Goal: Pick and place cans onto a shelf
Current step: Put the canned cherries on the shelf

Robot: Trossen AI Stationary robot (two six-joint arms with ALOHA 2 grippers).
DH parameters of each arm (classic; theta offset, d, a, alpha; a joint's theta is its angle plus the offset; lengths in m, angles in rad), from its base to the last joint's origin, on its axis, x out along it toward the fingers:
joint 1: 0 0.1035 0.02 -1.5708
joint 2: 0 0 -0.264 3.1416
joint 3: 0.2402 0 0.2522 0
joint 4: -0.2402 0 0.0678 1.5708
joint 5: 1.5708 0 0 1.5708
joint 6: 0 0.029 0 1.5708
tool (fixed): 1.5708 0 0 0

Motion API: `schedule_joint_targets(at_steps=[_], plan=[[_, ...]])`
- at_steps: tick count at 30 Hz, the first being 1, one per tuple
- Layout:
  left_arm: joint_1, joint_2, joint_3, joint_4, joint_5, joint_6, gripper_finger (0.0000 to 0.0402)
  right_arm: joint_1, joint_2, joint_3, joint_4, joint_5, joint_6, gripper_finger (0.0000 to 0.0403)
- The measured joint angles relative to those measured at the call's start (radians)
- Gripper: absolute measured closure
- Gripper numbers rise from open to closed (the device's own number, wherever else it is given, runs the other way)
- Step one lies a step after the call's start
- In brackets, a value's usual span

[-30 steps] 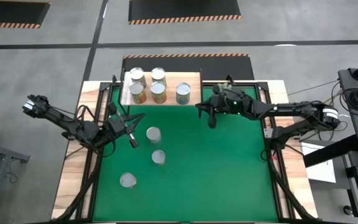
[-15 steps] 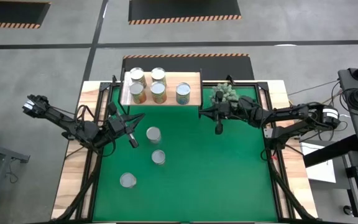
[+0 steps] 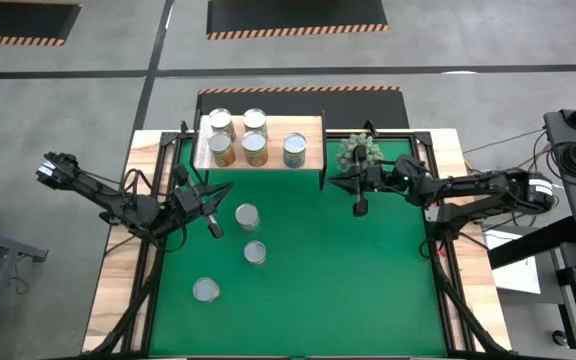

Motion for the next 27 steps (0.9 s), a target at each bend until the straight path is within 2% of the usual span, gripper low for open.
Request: schedule_joint_targets(at_steps=[7,16,27], plan=[[0.000,0.010,0.000,-0.001,0.000,-0.001,0.0402,0.000,-0.174,-0.043,-0.138,0.000,-0.026,0.0390],[0.000,0.010,0.000,-0.001,0.000,-0.004,0.0402,-0.002,-0.375,-0.157,-0.147,0.011,-0.027,0.0390],[0.000,0.010,0.000,-0.007,0.000,-0.067,0.0402,-0.002,-0.495,-0.237,-0.149,0.013,-0.031,0.0390]])
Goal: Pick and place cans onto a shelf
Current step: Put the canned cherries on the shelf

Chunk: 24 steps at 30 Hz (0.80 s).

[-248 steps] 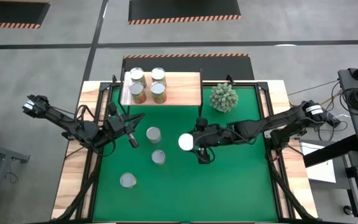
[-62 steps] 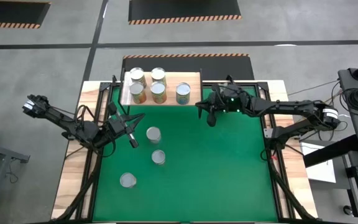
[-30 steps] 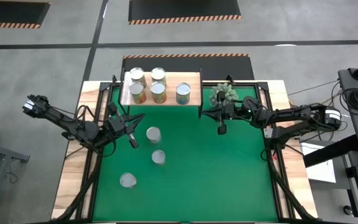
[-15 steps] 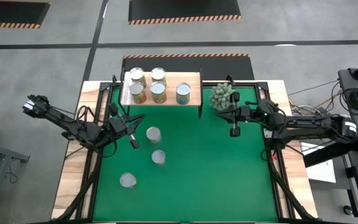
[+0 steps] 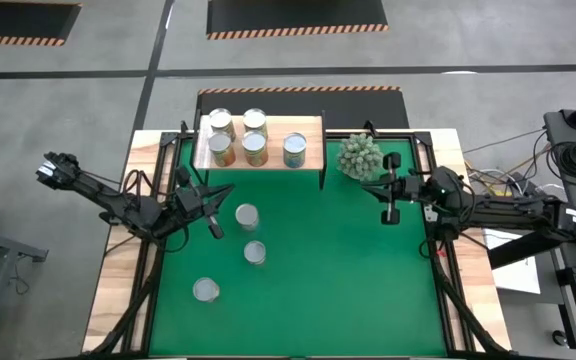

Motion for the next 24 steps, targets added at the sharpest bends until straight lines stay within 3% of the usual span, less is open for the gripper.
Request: schedule_joint_targets(at_steps=[4,8,15,21,24], plan=[[0.000,0.000,0.000,-0.094,0.000,-0.114,0.0402,0.000,-0.008,-0.014,0.000,0.002,0.003,0.0390],[0.000,0.007,0.000,-0.315,0.030,-0.352,0.0402,0.000,-0.001,-0.016,-0.024,0.064,0.038,0.0390],[0.000,0.101,0.000,-0.697,0.266,-0.824,0.0402,0.000,0.023,0.012,-0.109,0.099,0.073,0.0390],[0.000,0.241,0.000,-0.818,0.301,-0.924,0.0402,0.001,0.109,0.096,-0.245,0.124,0.086,0.0390],[0.006,0.294,0.000,-0.863,0.255,-0.917,0.0402,0.001,0.160,0.147,-0.295,0.123,0.082,0.0390]])
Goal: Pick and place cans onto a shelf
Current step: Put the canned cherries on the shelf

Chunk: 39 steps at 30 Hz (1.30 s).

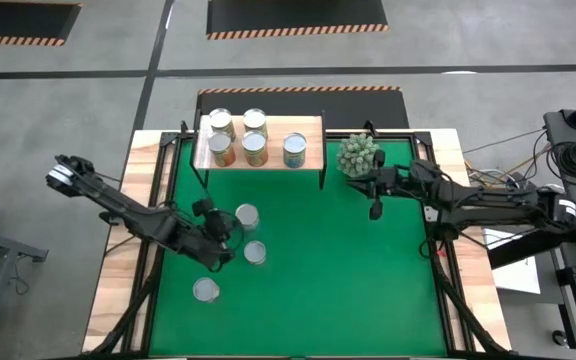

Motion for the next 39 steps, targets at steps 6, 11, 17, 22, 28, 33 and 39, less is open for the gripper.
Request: schedule_joint_targets(at_steps=[6,11,17,22,28,33,39], plan=[[0.031,0.075,0.000,-0.072,-0.069,-0.001,0.0402,0.002,0.083,0.065,-0.025,-0.001,-0.023,0.0390],[0.066,0.132,0.000,-0.097,-0.085,-0.001,0.0402,0.002,0.110,0.079,-0.030,-0.001,-0.037,0.0390],[0.098,0.209,0.000,-0.015,-0.086,0.009,0.0402,0.002,0.105,0.080,-0.037,-0.001,-0.040,0.0390],[0.099,0.256,0.008,0.198,-0.078,0.126,0.0402,0.002,0.103,0.080,-0.065,-0.002,-0.039,0.0390],[0.099,0.307,0.068,0.369,-0.056,0.322,0.0402,0.002,0.101,0.080,-0.109,-0.002,-0.035,0.0390],[0.099,0.313,0.101,0.301,-0.057,0.348,0.0402,0.002,0.101,0.080,-0.145,-0.001,-0.022,0.0390],[0.107,0.313,0.076,0.284,-0.062,0.337,0.0402,0.021,0.103,0.140,-0.304,-0.001,-0.012,0.0390]])
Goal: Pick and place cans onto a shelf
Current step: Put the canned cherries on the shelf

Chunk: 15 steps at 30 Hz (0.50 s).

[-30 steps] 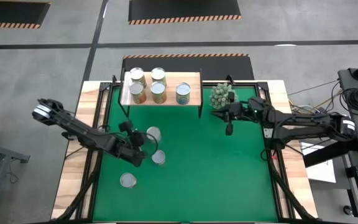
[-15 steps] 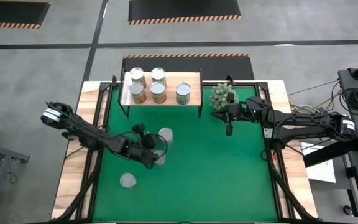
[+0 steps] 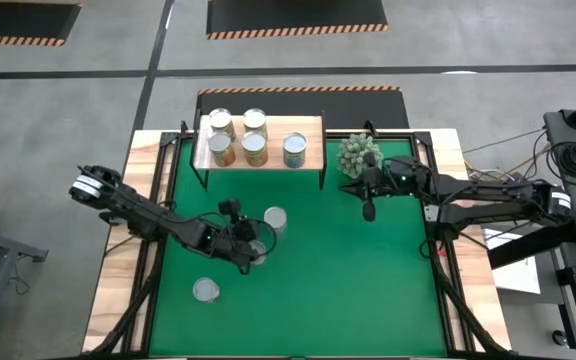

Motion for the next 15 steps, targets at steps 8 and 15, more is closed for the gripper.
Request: schedule_joint_targets(at_steps=[8,15], plan=[[0.063,0.029,-0.006,0.029,-0.002,0.001,0.0402,0.124,0.048,0.067,-0.105,0.006,0.029,0.0390],[0.077,0.064,-0.004,0.129,0.058,0.054,0.0402,0.188,0.170,0.103,-0.101,0.011,0.076,0.0390]])
